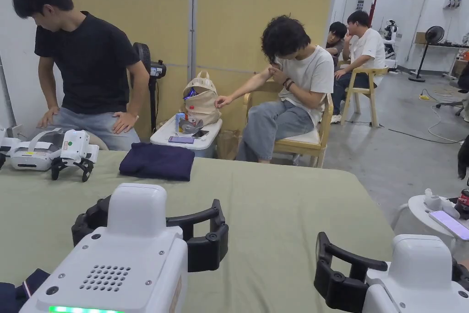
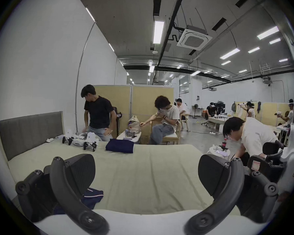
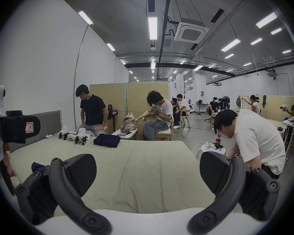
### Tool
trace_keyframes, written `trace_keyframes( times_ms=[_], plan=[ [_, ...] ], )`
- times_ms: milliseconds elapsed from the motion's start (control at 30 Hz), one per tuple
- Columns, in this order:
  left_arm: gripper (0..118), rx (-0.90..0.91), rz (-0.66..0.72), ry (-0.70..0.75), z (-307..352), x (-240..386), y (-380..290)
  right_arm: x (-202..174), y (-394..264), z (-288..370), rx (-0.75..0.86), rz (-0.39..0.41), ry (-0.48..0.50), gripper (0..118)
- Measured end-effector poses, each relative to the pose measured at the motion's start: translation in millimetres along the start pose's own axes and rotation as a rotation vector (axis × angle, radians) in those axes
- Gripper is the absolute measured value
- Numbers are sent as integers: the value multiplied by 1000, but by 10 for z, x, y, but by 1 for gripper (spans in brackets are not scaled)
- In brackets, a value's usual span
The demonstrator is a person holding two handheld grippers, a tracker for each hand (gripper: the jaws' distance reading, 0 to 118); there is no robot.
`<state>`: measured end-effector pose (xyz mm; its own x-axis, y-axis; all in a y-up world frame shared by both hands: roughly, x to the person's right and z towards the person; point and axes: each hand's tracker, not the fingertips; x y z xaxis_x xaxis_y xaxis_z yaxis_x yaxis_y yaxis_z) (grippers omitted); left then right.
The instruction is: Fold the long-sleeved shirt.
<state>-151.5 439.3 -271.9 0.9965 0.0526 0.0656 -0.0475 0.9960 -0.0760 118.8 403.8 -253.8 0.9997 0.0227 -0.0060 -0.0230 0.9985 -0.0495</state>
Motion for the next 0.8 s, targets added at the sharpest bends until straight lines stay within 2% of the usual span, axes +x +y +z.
trace_keyframes(
  times_ms=[300, 567, 800],
  plan=[
    [118, 54, -22, -27, 56, 7, -46, 3, 5, 16, 4, 2, -8, 118],
    [118, 75, -83, 84, 61, 34, -48, 30, 3, 22, 17, -23, -15, 118],
    [118, 69, -58, 84, 48, 11, -76, 44, -10, 14, 8, -17, -26, 118]
  ],
)
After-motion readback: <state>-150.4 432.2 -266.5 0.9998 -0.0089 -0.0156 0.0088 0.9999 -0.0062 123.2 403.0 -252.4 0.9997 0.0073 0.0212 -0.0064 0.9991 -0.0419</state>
